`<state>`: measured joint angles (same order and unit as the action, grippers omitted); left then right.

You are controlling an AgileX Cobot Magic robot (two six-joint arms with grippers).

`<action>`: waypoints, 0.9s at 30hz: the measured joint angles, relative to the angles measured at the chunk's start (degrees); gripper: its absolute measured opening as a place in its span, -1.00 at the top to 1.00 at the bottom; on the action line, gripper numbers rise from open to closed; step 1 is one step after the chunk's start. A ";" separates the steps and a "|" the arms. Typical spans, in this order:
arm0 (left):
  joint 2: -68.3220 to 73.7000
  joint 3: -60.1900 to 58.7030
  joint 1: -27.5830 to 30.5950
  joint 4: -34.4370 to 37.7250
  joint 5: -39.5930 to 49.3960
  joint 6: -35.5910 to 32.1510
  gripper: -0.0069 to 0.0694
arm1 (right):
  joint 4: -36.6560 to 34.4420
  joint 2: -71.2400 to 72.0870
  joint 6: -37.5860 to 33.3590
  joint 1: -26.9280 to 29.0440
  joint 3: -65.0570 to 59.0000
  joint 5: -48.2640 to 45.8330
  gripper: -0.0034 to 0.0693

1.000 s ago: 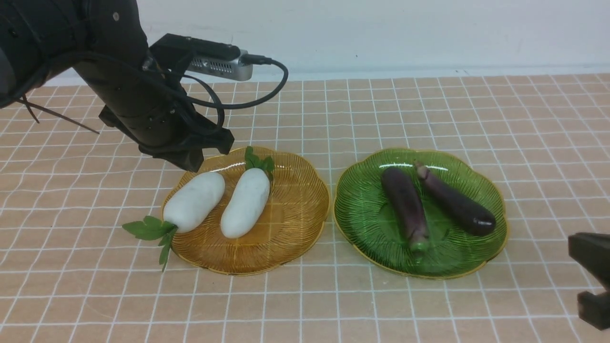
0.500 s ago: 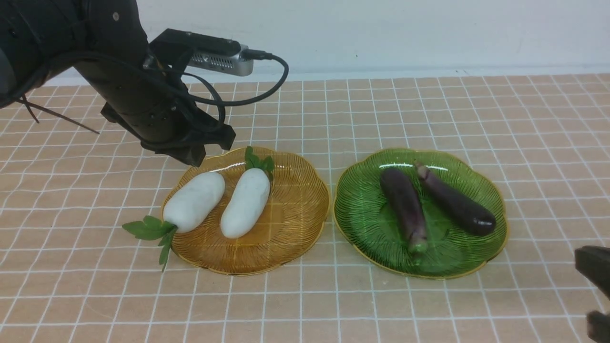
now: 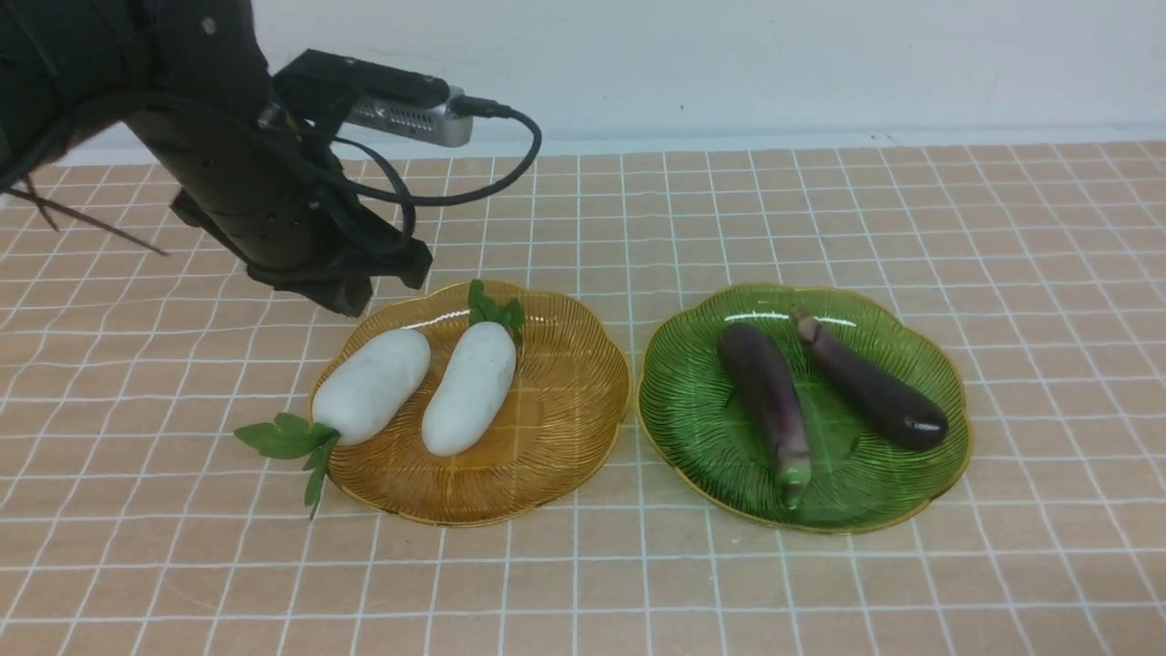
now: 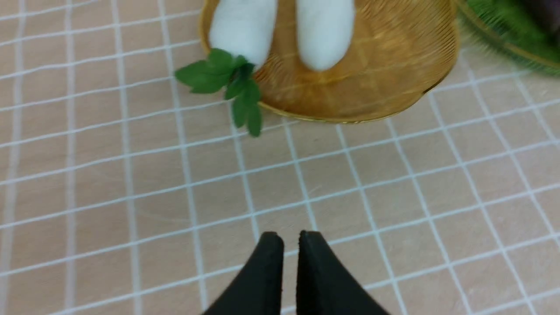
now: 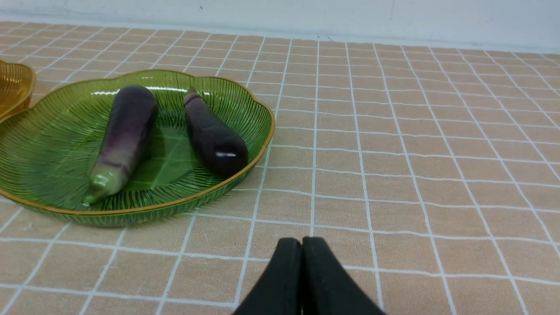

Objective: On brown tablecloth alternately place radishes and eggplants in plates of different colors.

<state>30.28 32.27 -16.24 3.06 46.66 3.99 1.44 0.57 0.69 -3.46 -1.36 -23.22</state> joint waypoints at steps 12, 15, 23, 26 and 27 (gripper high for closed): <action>-11.21 -13.98 0.00 2.17 -19.42 0.02 0.72 | 0.00 0.00 -1.10 0.00 0.00 0.00 0.95; -11.26 -14.05 0.00 1.66 -19.97 -0.04 0.72 | 0.00 0.00 -1.10 0.00 0.00 0.00 0.95; -11.89 -16.22 3.22 -0.63 -20.94 -0.33 0.72 | 0.00 0.00 -1.27 0.00 0.00 0.05 0.95; -17.96 -20.34 8.88 -3.06 -21.36 -1.88 0.72 | 0.00 0.00 -1.27 0.00 0.00 0.05 0.95; -20.87 -21.83 10.47 -3.51 -21.36 -2.20 0.72 | 0.00 0.00 -1.27 0.00 0.00 0.05 0.95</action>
<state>9.41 10.44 -5.76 -0.44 25.30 1.79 1.44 0.57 -0.57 -3.46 -1.36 -23.16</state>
